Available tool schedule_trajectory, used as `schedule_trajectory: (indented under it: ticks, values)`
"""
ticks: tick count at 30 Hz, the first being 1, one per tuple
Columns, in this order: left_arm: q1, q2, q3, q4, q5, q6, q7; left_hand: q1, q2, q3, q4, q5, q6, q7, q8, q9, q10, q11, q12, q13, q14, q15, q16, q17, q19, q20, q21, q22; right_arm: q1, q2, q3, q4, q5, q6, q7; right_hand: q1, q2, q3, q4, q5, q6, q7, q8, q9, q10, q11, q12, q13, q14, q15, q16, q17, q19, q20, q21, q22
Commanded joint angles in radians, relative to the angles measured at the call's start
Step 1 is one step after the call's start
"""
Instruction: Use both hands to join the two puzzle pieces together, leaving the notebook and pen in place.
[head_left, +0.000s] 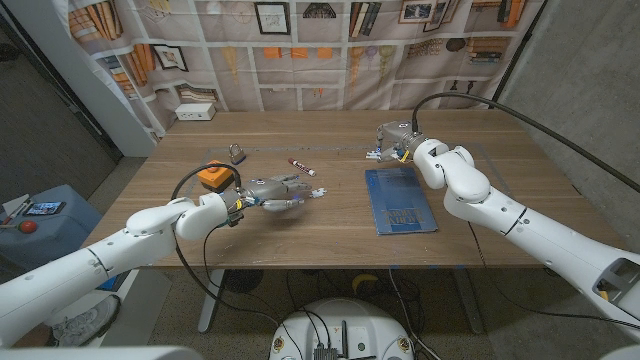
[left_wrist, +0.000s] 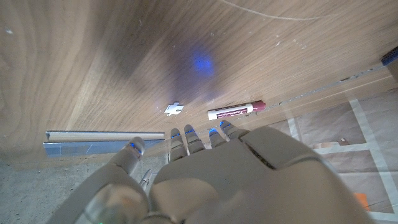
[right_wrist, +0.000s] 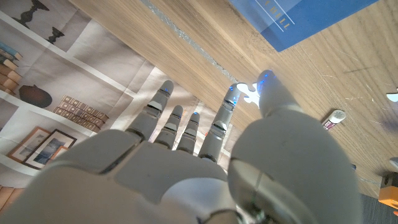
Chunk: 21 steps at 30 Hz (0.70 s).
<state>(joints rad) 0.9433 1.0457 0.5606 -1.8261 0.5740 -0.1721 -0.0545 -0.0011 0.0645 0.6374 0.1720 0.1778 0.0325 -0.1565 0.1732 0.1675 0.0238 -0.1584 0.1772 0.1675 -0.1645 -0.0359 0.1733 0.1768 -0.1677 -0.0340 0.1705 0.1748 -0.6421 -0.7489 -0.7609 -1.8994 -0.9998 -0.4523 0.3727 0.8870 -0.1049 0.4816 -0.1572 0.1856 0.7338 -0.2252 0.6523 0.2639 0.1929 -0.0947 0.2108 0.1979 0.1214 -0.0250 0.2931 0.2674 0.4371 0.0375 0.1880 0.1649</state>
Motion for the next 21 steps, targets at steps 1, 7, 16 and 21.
schedule_trajectory:
  ticks: [1, 7, 16, 21]
  values:
    - [-0.026, -0.017, 0.034, -0.009, 0.078, 0.032, -0.054, -0.005, 0.071, -0.003, -0.003, 0.005, -0.016, 0.006, 0.0, 0.003, -0.019, 0.008, -0.004, 0.003, -0.066, -0.083, -0.003, 0.0, -0.129, -0.083, 0.007, 0.003, 0.025, 0.012, -0.022, 0.017, 0.015, 0.011, 0.004, 0.002, 0.003, -0.002, 0.0, 0.006, 0.0, 0.003, -0.004, 0.003, 0.01, 0.003, -0.002, 0.002, -0.003, 0.003, -0.004, 0.001, -0.002, -0.002, -0.002, 0.006]
    - [-0.037, -0.023, 0.047, -0.015, 0.111, 0.047, -0.072, -0.004, 0.072, -0.004, -0.005, 0.006, -0.029, 0.016, 0.0, 0.003, -0.029, 0.016, -0.003, 0.003, -0.077, -0.076, -0.003, -0.001, -0.143, -0.078, 0.007, 0.003, 0.029, 0.017, -0.027, 0.021, 0.025, 0.01, 0.006, 0.002, 0.004, -0.003, 0.0, 0.006, 0.0, 0.003, -0.004, 0.002, 0.01, 0.004, -0.002, 0.002, -0.004, 0.003, -0.004, 0.002, -0.003, -0.001, -0.001, 0.006]
    - [-0.056, -0.028, 0.062, -0.016, 0.157, 0.053, -0.085, -0.002, 0.072, -0.005, -0.007, 0.006, -0.037, 0.021, 0.0, 0.003, -0.042, 0.02, -0.005, 0.003, -0.085, -0.071, -0.003, -0.002, -0.151, -0.073, 0.009, 0.003, 0.025, 0.033, -0.045, 0.027, 0.023, -0.004, -0.002, 0.001, 0.004, -0.004, 0.001, 0.006, 0.002, 0.003, -0.004, 0.002, 0.01, 0.005, -0.003, 0.002, -0.004, 0.004, -0.005, 0.003, -0.004, 0.001, -0.001, 0.006]
    - [-0.06, -0.027, 0.065, -0.021, 0.168, 0.058, -0.097, -0.002, 0.072, -0.005, -0.009, 0.006, -0.04, 0.025, 0.0, 0.003, -0.044, 0.021, -0.004, 0.003, -0.086, -0.072, -0.002, -0.002, -0.152, -0.072, 0.011, 0.003, 0.016, 0.041, -0.05, 0.026, 0.026, -0.019, -0.01, 0.0, 0.005, -0.004, 0.001, 0.006, 0.004, 0.003, -0.004, 0.001, 0.011, 0.005, -0.003, 0.002, -0.003, 0.006, -0.004, 0.003, -0.005, 0.001, -0.001, 0.006]
